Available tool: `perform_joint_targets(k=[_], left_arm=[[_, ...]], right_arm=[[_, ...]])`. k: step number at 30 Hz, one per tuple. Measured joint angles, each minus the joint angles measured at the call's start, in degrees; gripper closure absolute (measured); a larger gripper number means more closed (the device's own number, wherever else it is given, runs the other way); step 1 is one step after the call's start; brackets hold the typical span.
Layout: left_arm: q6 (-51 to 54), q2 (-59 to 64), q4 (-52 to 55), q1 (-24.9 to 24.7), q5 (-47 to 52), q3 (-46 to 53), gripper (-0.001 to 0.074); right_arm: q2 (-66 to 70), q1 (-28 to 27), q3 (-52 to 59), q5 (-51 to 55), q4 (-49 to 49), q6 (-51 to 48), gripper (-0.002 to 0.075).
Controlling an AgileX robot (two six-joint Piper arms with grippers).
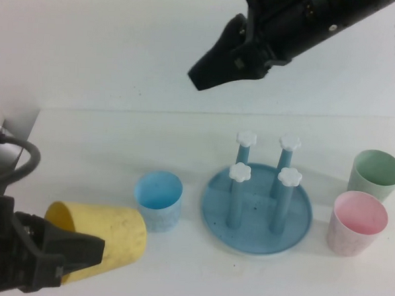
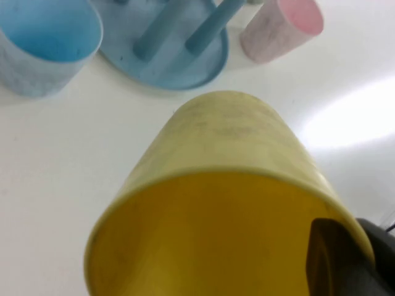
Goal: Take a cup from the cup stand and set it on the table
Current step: Place the cup on the table
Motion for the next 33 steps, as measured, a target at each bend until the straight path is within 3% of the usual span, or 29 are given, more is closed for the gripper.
perform_joint_targets(k=[6,14,24,27,33], left_arm=[[-1.77,4.53,3.44,0.00,4.18,-2.13,0.0729],[-0.48,14.08,4.10,0.00,5.35,-2.22,0.0729],[-0.23,19.32,4.58,-0.15,4.74,-2.22,0.0729],[-1.28,19.45,6.92,-2.78,3.97,-2.74,0.0729],[-8.92,20.06,17.29,-15.28,-2.58,-6.39,0.0729]], right_arm=[[-5.89,3.09,0.85,0.09,-24.75,8.10,0.0722],[-14.08,4.42,8.98,0.09,-34.53,11.40,0.0725],[-29.03,4.42,30.93,-0.14,-40.51,15.48,0.0726],[-35.12,4.42,38.84,-1.80,-43.23,18.00,0.0726],[-49.03,4.42,53.97,-8.78,-46.51,21.30,0.0726]])
